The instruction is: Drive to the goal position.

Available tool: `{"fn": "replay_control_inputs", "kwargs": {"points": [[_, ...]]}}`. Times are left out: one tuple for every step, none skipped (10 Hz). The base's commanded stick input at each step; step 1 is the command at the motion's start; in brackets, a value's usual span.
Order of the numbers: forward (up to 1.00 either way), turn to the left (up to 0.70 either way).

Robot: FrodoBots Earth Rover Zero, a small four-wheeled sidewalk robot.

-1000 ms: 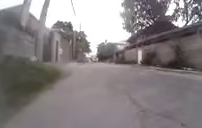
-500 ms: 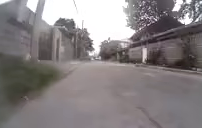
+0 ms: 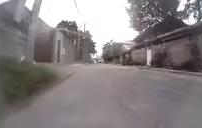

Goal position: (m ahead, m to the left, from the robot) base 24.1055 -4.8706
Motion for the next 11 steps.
{"fn": "replay_control_inputs", "kwargs": {"points": [[1.00,0.00],[1.00,-0.20],[1.00,-0.40],[1.00,-0.40],[1.00,-0.40],[1.00,0.00],[1.00,0.00],[1.00,0.00],[1.00,0.00],[1.00,0.00],[1.00,0.00]]}}
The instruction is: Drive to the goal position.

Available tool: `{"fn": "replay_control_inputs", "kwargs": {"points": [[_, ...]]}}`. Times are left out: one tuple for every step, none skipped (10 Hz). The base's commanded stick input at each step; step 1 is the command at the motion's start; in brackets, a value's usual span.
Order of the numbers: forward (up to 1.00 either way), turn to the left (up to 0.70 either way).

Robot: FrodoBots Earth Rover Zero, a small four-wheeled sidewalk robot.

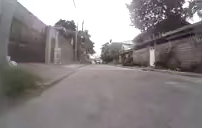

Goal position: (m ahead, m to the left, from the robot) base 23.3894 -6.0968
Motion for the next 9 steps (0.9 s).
{"fn": "replay_control_inputs", "kwargs": {"points": [[1.00,0.00],[1.00,0.00],[1.00,0.00],[1.00,0.00],[1.00,0.00],[1.00,0.00],[1.00,0.00],[1.00,0.00],[1.00,0.00]]}}
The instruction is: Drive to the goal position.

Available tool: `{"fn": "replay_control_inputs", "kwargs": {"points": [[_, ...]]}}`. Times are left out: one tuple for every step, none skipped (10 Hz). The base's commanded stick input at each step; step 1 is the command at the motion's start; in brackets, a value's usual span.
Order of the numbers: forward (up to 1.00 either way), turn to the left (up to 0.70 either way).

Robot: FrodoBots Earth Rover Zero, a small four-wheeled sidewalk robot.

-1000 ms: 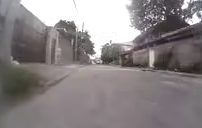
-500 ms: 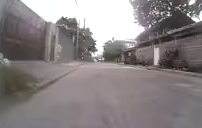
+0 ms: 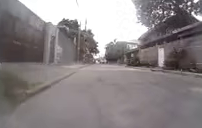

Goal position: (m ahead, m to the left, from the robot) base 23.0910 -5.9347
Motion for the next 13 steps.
{"fn": "replay_control_inputs", "kwargs": {"points": [[1.00,0.00],[1.00,0.00],[1.00,0.00],[1.00,0.00],[1.00,0.00],[1.00,0.00],[1.00,0.00],[1.00,0.00],[1.00,0.00],[1.00,0.00],[1.00,0.00],[1.00,0.00],[1.00,0.00]]}}
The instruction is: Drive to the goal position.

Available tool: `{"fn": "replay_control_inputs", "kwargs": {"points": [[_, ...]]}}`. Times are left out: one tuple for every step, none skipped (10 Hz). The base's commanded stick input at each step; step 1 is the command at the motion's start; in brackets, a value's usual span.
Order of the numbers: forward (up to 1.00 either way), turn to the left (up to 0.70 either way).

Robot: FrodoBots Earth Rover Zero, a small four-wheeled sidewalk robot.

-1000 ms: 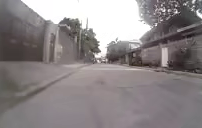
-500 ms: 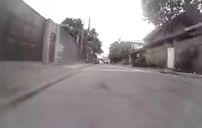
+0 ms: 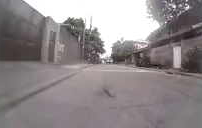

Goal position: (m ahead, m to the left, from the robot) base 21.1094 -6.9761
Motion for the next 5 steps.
{"fn": "replay_control_inputs", "kwargs": {"points": [[1.00,0.00],[1.00,0.00],[1.00,0.00],[1.00,0.00],[1.00,0.00]]}}
